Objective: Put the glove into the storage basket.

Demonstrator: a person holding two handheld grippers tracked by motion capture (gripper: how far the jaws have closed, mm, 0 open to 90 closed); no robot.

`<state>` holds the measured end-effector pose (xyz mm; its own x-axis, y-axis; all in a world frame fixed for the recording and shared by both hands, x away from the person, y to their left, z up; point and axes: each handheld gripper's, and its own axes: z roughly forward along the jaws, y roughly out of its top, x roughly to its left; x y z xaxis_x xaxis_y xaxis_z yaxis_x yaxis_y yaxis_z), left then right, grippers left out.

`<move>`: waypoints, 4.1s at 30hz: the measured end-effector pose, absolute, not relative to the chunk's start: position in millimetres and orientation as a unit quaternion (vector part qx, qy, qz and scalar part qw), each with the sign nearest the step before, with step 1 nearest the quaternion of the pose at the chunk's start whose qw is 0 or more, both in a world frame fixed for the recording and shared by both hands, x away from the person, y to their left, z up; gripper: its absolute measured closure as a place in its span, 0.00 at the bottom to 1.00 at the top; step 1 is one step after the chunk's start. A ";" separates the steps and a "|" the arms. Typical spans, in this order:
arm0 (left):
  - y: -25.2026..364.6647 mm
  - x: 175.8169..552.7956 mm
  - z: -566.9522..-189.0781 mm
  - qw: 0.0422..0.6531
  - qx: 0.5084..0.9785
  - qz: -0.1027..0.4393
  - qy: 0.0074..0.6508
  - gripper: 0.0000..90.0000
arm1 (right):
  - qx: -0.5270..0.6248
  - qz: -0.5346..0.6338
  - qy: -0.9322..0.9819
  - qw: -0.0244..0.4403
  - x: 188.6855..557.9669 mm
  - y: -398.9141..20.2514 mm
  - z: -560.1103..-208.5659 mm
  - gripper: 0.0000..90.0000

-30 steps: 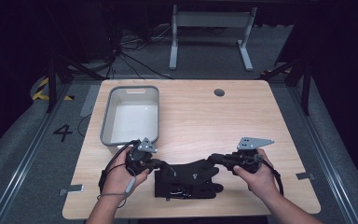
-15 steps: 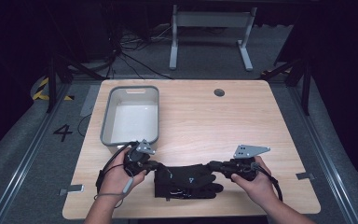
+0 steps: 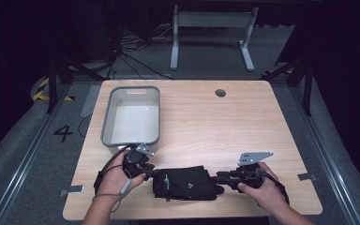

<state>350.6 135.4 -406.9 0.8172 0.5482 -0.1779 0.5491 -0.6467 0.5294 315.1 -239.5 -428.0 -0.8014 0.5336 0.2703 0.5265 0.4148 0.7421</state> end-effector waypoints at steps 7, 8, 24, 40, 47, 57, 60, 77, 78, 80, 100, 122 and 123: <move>141.8 350.1 -401.6 0.311 0.894 -0.009 0.323 0.74 | 0.315 0.432 0.845 0.020 316.7 -243.7 -426.0 0.81; 142.2 350.3 -402.0 0.309 0.892 -0.015 0.328 0.73 | 0.316 0.428 0.846 0.017 318.0 -244.6 -427.3 0.79; 123.3 355.0 -428.1 0.237 0.908 -0.063 0.339 0.60 | 0.285 0.365 0.886 0.003 326.4 -233.4 -450.6 0.77; 122.9 359.6 -437.2 0.226 0.904 -0.075 0.354 0.79 | 0.255 0.366 0.894 0.049 321.0 -232.2 -441.2 0.95; 116.5 356.2 -432.0 0.223 0.905 -0.065 0.356 1.00 | 0.255 0.372 0.891 0.053 318.8 -231.9 -438.2 0.96; 120.7 348.8 -412.9 0.238 0.906 -0.046 0.347 1.00 | 0.251 0.395 0.882 0.059 309.5 -232.2 -423.4 0.96; 123.8 346.5 -410.3 0.239 0.904 -0.065 0.349 1.00 | 0.250 0.393 0.883 0.060 309.3 -232.2 -424.1 0.96; 109.2 334.9 -422.0 0.155 0.922 -0.134 0.327 0.71 | 0.247 0.392 0.884 0.064 309.1 -232.3 -424.3 0.96; 108.6 335.1 -423.0 0.151 0.924 -0.135 0.325 0.73 | 0.247 0.392 0.884 0.064 308.9 -232.1 -424.2 0.96; 108.4 335.7 -423.4 0.147 0.924 -0.135 0.326 0.81 | 0.247 0.391 0.884 0.064 308.7 -232.1 -424.2 0.96; 108.3 331.2 -396.1 0.195 0.928 -0.057 0.312 0.98 | 0.231 0.420 0.869 0.123 287.2 -239.8 -406.6 0.97; 99.2 335.0 -407.8 0.170 0.937 -0.071 0.298 0.88 | 0.250 0.361 0.894 0.094 279.4 -237.8 -431.1 0.84; 100.0 334.9 -406.5 0.178 0.934 -0.069 0.301 0.83 | 0.249 0.363 0.892 0.104 280.3 -238.7 -430.8 0.84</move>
